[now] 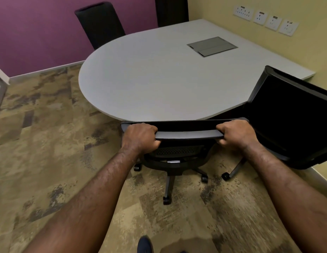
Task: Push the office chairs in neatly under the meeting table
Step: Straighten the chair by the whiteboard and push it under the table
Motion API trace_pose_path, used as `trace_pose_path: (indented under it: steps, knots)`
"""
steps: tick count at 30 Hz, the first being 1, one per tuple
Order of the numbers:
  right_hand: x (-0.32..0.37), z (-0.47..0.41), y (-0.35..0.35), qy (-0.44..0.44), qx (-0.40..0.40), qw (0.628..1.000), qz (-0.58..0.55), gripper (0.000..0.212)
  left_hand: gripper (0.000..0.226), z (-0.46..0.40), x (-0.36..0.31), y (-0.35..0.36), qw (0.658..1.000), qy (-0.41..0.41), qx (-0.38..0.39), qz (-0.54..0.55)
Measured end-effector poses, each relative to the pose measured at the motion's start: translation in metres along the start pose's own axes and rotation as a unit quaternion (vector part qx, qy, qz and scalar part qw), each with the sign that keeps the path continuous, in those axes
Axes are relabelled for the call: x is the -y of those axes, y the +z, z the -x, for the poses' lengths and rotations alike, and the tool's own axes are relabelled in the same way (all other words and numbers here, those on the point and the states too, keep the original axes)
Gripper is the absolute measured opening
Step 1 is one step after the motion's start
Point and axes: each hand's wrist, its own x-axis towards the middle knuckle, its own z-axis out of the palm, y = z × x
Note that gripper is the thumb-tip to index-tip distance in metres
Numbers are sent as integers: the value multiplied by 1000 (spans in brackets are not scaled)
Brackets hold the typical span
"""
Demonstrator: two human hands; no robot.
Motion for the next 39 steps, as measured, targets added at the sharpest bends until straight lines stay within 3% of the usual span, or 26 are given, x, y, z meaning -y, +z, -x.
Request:
trace_pose_path:
  steps: [17,30,39]
  knots:
    - [-30,-37,1,-15,23,1000,4,23,17,-40,1,4,1000,-2,-10,-1]
    - [-34,-28,3,-4,-4,1000,5,22,19,-52,-4,7,1000,10,-15,5]
    - [-51,-32,4,14,2,1000,-13,34,17,-68,-15,10,999,17,-17,21]
